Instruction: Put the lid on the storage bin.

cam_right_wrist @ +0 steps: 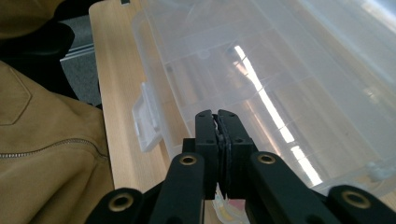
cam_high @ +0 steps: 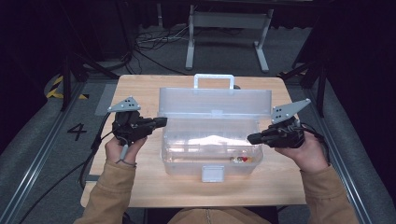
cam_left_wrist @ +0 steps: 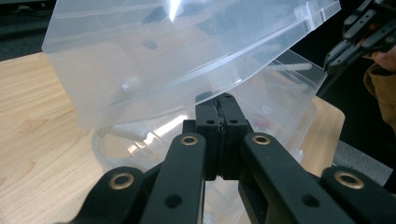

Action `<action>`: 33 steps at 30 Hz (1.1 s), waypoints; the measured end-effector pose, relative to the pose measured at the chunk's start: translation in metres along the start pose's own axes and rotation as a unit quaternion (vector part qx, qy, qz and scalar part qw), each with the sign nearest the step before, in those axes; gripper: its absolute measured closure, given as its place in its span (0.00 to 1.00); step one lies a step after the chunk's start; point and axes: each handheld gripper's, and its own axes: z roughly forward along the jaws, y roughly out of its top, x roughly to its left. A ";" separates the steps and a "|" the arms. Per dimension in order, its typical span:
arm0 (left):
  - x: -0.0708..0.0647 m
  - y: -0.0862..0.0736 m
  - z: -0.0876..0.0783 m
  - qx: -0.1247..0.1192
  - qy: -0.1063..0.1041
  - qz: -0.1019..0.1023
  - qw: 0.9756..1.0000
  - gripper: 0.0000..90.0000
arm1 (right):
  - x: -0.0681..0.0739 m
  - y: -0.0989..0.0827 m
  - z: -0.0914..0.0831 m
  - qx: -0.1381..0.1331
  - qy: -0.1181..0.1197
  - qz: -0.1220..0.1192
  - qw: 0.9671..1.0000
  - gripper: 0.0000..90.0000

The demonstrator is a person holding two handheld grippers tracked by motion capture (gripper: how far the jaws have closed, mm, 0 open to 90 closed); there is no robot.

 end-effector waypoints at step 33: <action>0.003 -0.013 -0.003 0.036 -0.015 -0.014 0.999 0.96 | -0.024 -0.028 -0.032 -0.059 -0.020 0.099 0.993 0.99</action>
